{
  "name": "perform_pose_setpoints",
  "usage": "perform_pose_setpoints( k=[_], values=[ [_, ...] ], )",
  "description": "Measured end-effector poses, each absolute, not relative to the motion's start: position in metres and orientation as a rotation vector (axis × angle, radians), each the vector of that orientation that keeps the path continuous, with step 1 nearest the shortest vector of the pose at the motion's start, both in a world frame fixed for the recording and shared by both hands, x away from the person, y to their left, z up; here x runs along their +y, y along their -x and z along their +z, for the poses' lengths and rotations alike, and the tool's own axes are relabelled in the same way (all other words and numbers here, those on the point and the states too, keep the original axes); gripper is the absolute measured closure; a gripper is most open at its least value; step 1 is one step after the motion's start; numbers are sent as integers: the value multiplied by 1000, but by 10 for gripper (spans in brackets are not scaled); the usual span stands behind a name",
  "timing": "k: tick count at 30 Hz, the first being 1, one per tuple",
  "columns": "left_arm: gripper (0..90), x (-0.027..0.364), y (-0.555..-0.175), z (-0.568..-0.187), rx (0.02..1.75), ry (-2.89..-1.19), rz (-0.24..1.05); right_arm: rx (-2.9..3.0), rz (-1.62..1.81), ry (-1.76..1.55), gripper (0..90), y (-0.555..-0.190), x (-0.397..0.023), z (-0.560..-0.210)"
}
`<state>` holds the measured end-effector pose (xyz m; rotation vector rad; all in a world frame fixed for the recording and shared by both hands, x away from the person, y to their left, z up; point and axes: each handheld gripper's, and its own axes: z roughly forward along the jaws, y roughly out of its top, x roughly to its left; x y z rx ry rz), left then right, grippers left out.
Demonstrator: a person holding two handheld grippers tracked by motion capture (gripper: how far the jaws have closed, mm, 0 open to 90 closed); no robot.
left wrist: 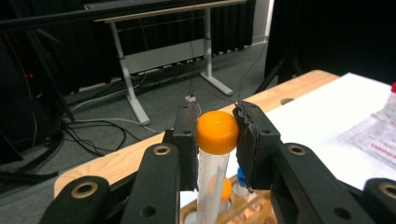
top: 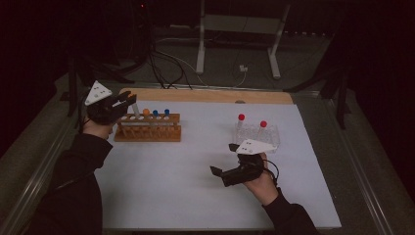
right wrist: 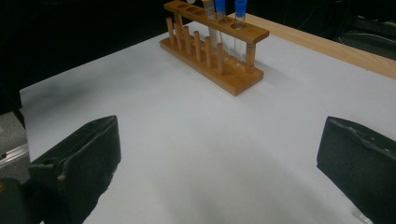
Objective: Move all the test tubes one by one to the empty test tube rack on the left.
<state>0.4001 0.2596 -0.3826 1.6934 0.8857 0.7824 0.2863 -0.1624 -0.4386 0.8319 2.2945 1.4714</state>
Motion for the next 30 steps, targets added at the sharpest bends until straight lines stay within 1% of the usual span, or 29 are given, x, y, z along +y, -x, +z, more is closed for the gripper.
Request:
perform_pose_setpoints(
  k=[11, 19, 30],
  values=[
    [721, 261, -418, -409, 959, -1667, 766, 2291, 1471, -843, 0, -288, -165, -440],
    [720, 258, -424, -429, 998, -1693, 734, 2292, 1477, -854, 0, -289, -167, -440],
    [720, 258, -425, -447, 1032, -1697, 699, 2290, 1479, -860, 0, -289, -168, -440]
  ],
)
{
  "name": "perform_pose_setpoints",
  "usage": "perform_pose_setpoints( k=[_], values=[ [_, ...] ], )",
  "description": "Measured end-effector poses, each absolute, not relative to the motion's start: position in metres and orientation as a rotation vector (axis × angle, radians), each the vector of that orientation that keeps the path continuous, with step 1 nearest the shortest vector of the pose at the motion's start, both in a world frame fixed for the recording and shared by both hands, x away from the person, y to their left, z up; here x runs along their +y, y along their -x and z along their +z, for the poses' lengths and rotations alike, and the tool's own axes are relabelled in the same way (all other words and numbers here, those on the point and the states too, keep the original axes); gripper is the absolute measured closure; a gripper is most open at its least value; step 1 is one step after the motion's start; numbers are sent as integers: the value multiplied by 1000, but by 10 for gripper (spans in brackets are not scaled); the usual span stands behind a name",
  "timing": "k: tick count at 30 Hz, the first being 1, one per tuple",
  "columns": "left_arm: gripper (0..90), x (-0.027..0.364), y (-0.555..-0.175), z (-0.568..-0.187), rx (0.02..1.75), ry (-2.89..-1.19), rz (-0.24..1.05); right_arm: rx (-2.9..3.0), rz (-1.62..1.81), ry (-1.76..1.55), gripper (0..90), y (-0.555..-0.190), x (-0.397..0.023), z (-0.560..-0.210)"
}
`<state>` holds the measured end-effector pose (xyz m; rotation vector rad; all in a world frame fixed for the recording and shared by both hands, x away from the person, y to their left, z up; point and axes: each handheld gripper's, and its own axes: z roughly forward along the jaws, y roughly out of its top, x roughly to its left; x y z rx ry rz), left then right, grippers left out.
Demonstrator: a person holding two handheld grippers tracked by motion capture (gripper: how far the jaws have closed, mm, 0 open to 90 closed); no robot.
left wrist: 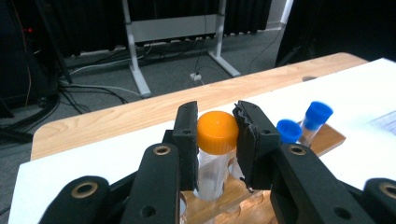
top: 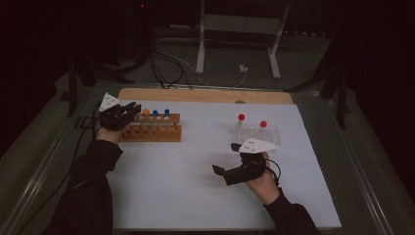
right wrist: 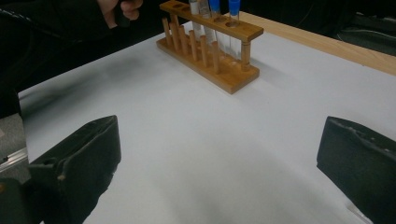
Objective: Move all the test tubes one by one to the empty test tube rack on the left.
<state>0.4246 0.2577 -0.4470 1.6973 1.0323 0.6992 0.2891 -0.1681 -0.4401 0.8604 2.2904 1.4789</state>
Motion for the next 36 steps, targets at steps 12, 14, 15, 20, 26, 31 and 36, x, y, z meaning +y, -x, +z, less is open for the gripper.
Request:
perform_pose_setpoints(
  k=[12, 14, 15, 20, 26, 31, 36],
  values=[
    [720, 258, -426, -458, 1059, -1729, 682, 2290, 1478, -864, 0, -289, -169, -440],
    [719, 258, -426, -458, 1063, -1728, 675, 2287, 1479, -862, 0, -289, -169, -439],
    [719, 259, -426, -458, 1066, -1731, 673, 2288, 1479, -862, 0, -289, -169, -439],
    [717, 259, -426, -456, 1067, -1749, 674, 2288, 1481, -863, 0, -289, -169, -439],
    [707, 258, -426, -454, 1071, -1767, 672, 2285, 1487, -867, 0, -290, -170, -439],
    [606, 261, -422, -448, 1077, -1728, 641, 2281, 1492, -869, 0, -290, -172, -437],
    [489, 266, -411, -434, 1053, -1707, 637, 2273, 1493, -871, 0, -289, -174, -435]
  ],
)
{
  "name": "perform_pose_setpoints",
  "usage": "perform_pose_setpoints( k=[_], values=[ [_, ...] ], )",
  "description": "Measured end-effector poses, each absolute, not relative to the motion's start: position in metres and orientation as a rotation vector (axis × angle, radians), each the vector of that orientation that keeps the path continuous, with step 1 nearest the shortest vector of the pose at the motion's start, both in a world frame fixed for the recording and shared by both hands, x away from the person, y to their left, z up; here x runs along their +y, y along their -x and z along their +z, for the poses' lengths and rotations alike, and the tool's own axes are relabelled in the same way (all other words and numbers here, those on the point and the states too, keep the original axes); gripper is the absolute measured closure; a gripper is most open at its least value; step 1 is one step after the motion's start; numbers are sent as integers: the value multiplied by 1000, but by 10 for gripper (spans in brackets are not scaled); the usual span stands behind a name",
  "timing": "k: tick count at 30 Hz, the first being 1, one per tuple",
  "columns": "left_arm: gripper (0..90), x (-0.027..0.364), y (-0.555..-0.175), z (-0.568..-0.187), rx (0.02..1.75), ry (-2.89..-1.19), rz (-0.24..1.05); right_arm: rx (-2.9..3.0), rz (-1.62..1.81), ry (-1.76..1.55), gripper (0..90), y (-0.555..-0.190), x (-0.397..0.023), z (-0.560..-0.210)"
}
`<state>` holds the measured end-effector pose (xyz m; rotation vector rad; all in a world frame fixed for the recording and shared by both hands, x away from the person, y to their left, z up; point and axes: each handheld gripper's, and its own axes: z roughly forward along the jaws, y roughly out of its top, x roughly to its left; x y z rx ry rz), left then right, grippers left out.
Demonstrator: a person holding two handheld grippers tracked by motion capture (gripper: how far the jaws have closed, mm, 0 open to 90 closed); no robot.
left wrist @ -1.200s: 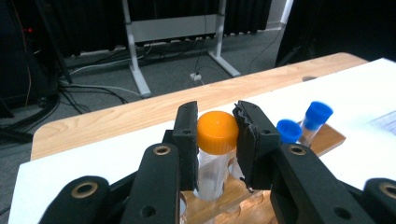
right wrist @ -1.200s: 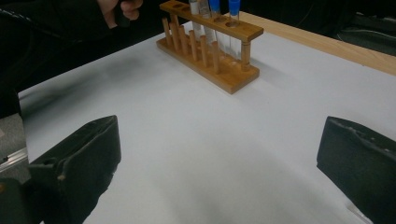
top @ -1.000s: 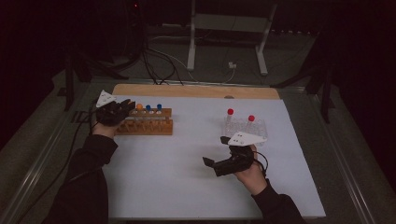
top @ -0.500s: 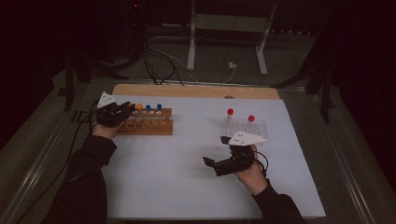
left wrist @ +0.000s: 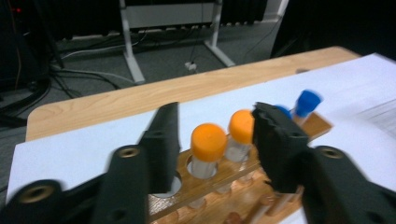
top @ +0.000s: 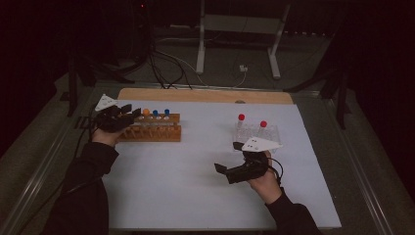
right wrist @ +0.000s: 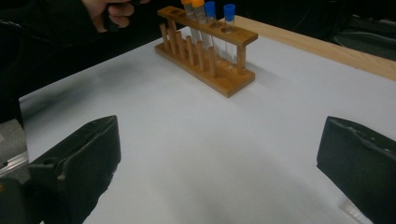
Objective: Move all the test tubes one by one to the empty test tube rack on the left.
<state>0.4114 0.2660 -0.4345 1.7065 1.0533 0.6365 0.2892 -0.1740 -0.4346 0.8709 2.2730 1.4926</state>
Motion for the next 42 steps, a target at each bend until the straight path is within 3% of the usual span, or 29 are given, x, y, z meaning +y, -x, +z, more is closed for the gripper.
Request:
perform_pose_setpoints(
  k=[10, 14, 30, 42],
  values=[
    [140, 251, -374, -418, 875, -1758, 488, 2219, 1470, -878, 0, -293, -185, -427],
    [55, 238, -360, -417, 807, -1781, 437, 2196, 1465, -894, 0, -296, -192, -424],
    [28, 188, -318, -440, 622, -1861, 249, 2068, 1428, -982, 0, -318, -231, -406],
    [28, 167, -307, -455, 574, -1914, 209, 1951, 1264, -1110, 0, -343, -255, -418]
  ],
)
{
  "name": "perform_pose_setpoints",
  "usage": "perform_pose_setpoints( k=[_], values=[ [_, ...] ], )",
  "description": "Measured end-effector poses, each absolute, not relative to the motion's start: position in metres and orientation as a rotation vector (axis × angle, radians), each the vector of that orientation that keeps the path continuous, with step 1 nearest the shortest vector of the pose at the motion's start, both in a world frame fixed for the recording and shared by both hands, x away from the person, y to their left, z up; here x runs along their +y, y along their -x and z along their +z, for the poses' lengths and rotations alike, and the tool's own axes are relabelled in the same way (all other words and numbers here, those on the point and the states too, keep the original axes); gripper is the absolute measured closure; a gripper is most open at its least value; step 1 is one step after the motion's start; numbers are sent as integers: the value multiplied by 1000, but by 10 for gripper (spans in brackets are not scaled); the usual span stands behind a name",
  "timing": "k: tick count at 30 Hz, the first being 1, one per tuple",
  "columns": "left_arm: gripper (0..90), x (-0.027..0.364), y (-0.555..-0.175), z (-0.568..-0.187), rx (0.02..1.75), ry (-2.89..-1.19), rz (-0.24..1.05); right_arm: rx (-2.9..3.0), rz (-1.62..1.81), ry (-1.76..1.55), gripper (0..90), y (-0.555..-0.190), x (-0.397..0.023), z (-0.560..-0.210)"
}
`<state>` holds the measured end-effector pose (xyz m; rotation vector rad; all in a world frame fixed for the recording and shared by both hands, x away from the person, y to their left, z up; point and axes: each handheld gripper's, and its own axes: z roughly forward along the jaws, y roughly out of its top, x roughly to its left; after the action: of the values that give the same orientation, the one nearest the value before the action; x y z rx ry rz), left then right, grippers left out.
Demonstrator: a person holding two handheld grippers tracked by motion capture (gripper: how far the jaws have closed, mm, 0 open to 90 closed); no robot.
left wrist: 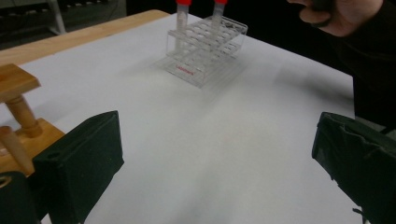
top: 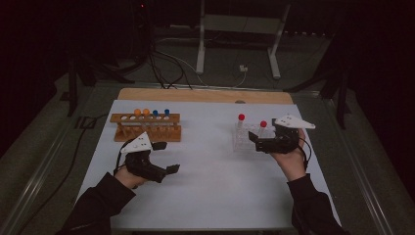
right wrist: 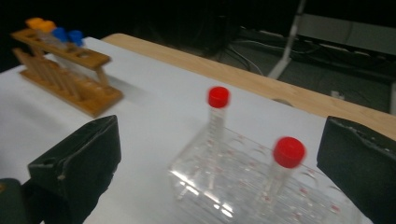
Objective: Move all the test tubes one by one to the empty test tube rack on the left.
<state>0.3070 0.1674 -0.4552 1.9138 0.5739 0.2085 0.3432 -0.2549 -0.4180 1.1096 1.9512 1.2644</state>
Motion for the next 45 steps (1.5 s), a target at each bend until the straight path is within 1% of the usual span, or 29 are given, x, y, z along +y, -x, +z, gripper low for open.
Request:
perform_pose_setpoints(
  k=[4, 6, 13, 14, 15, 17, 20, 21, 25, 35, 40, 45],
  values=[
    [27, 166, -306, -457, 564, -1920, 201, 1947, 1215, -1160, 0, -351, -260, -427],
    [28, 165, -306, -458, 564, -1922, 198, 1941, 1195, -1187, 33, -354, -262, -432],
    [27, 161, -304, -462, 547, -1948, 196, 1932, 1133, -1259, 79, -364, -266, -449],
    [28, 160, -304, -463, 546, -1947, 191, 1933, 1125, -1273, 101, -366, -266, -451],
    [28, 160, -304, -463, 548, -1948, 195, 1940, 1122, -1278, 162, -367, -267, -453],
    [28, 160, -304, -463, 544, -1953, 195, 1944, 1108, -1292, 184, -369, -268, -458],
    [27, 160, -304, -463, 544, -1955, 198, 1940, 1100, -1324, 290, -373, -269, -462],
    [28, 160, -304, -463, 545, -1953, 197, 1942, 1094, -1330, 341, -374, -270, -462],
    [28, 160, -304, -463, 544, -1957, 196, 1944, 1100, -1362, 491, -379, -271, -465],
    [28, 161, -305, -464, 549, -1957, 193, 1959, 1057, -1380, 733, -386, -268, -472],
    [28, 161, -305, -464, 550, -1960, 191, 1954, 1050, -1361, 751, -386, -269, -468],
    [28, 162, -305, -460, 545, -1948, 185, 1932, 1050, -1304, 752, -379, -267, -452]
  ],
)
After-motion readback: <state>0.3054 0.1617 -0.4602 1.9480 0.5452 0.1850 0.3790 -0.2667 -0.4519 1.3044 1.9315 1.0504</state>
